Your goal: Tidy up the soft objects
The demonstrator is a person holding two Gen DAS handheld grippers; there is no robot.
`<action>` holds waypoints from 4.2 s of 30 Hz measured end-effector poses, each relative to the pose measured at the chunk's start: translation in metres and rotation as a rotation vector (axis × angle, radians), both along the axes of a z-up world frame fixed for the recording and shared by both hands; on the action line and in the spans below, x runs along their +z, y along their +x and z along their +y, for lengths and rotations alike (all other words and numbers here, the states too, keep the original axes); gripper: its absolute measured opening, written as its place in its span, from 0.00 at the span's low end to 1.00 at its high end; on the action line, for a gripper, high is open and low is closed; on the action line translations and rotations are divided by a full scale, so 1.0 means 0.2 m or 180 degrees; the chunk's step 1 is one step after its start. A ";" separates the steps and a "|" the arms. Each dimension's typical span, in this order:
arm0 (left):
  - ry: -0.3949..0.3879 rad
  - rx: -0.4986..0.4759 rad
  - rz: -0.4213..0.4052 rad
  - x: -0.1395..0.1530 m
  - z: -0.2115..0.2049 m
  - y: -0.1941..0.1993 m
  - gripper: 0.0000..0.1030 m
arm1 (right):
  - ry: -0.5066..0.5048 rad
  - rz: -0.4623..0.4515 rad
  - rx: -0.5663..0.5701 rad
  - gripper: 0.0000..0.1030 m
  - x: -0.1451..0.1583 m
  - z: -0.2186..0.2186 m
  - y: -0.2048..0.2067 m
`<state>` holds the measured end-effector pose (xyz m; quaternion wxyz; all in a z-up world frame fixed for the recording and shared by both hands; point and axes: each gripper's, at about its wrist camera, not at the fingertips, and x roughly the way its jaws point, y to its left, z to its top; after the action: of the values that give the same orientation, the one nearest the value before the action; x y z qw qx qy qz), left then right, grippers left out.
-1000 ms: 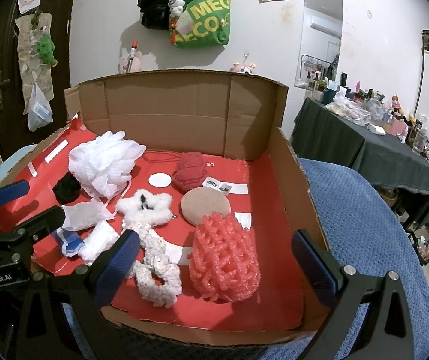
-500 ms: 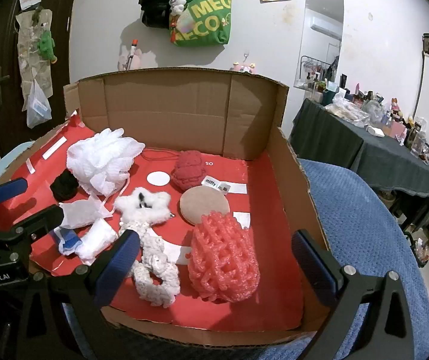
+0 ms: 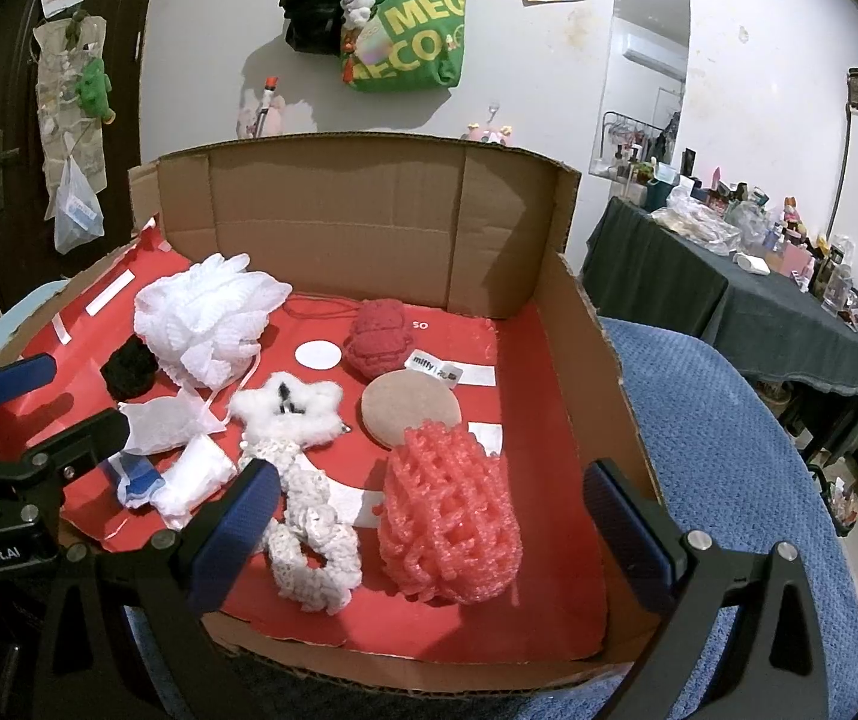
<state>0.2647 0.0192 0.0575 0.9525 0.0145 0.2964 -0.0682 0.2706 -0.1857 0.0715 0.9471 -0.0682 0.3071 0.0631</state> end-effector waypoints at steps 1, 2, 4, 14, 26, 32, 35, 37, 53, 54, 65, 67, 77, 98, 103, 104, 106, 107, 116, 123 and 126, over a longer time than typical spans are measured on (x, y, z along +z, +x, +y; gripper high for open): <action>0.0000 0.0000 0.0000 0.00 0.00 0.00 0.92 | 0.0000 -0.0002 -0.0002 1.00 0.00 0.00 0.00; -0.0001 0.0000 -0.0001 0.00 0.00 0.00 0.92 | 0.0005 -0.0002 0.0002 1.00 0.00 0.00 0.00; 0.0001 -0.0002 0.0002 -0.01 0.00 0.00 0.92 | 0.0010 -0.0002 0.0003 1.00 0.00 0.00 0.00; 0.0002 0.0000 0.0002 0.00 0.00 0.00 0.92 | 0.0000 -0.0001 0.0001 1.00 0.00 0.01 0.00; 0.0004 -0.0001 0.0003 0.00 0.00 0.00 0.92 | 0.0008 -0.0007 0.0001 1.00 0.00 0.01 0.00; 0.0006 0.0001 0.0002 0.00 0.00 0.00 0.92 | 0.0000 -0.0045 -0.0008 1.00 -0.01 0.00 0.00; 0.0005 0.0000 0.0002 0.00 0.00 0.00 0.92 | 0.0004 -0.0043 -0.0008 1.00 -0.01 0.01 0.00; 0.0005 -0.0001 0.0002 0.00 0.00 0.00 0.92 | 0.0006 -0.0044 -0.0005 1.00 -0.01 0.00 0.00; 0.0009 0.0002 0.0003 0.00 0.00 0.00 0.92 | 0.0006 -0.0013 0.0003 1.00 -0.02 0.02 0.01; 0.0007 0.0000 0.0003 0.00 0.00 0.00 0.92 | 0.0009 -0.0009 0.0004 1.00 -0.02 0.02 0.01; 0.0019 -0.0010 0.0043 -0.02 -0.01 0.00 0.92 | 0.0007 -0.0010 0.0003 1.00 -0.02 0.02 0.01; 0.0021 -0.0010 0.0043 -0.02 -0.01 0.00 0.92 | 0.0003 -0.0009 0.0003 1.00 -0.02 0.02 0.01; 0.0021 -0.0012 0.0045 -0.02 -0.01 0.00 0.92 | -0.0004 -0.0007 0.0001 1.00 -0.02 0.02 0.01; 0.0077 0.0252 -0.0033 0.06 0.06 -0.05 0.92 | -0.0070 -0.0068 -0.0052 1.00 0.01 0.00 -0.04; 0.0077 0.0280 -0.0067 0.14 0.07 -0.14 0.92 | -0.0043 -0.0094 -0.0021 1.00 0.08 0.00 -0.12; 0.0070 0.0284 -0.0075 0.15 0.07 -0.15 0.92 | -0.0054 -0.0100 -0.0017 1.00 0.10 0.01 -0.13; 0.0040 0.0294 -0.0099 0.19 0.08 -0.21 0.92 | -0.0066 -0.0147 0.0005 1.00 0.14 0.01 -0.18; 0.0007 0.0285 -0.0109 0.21 0.09 -0.24 0.92 | -0.0047 -0.0156 0.0017 1.00 0.16 0.01 -0.20; -0.0331 0.0009 -0.0022 0.29 0.04 -0.59 1.00 | 0.0047 -0.0249 0.0070 1.00 0.29 -0.03 -0.52; -0.0295 0.0031 0.0153 0.21 -0.03 -0.79 1.00 | 0.0061 -0.0083 0.0043 1.00 0.22 -0.10 -0.76; -0.0293 0.0077 0.0311 0.13 -0.04 -0.82 1.00 | 0.0080 0.0060 0.0017 1.00 0.15 -0.13 -0.81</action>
<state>0.1008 0.0116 0.0833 0.9373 -0.0363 0.3392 -0.0709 0.1083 -0.2111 0.1007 0.9448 -0.0565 0.3150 0.0701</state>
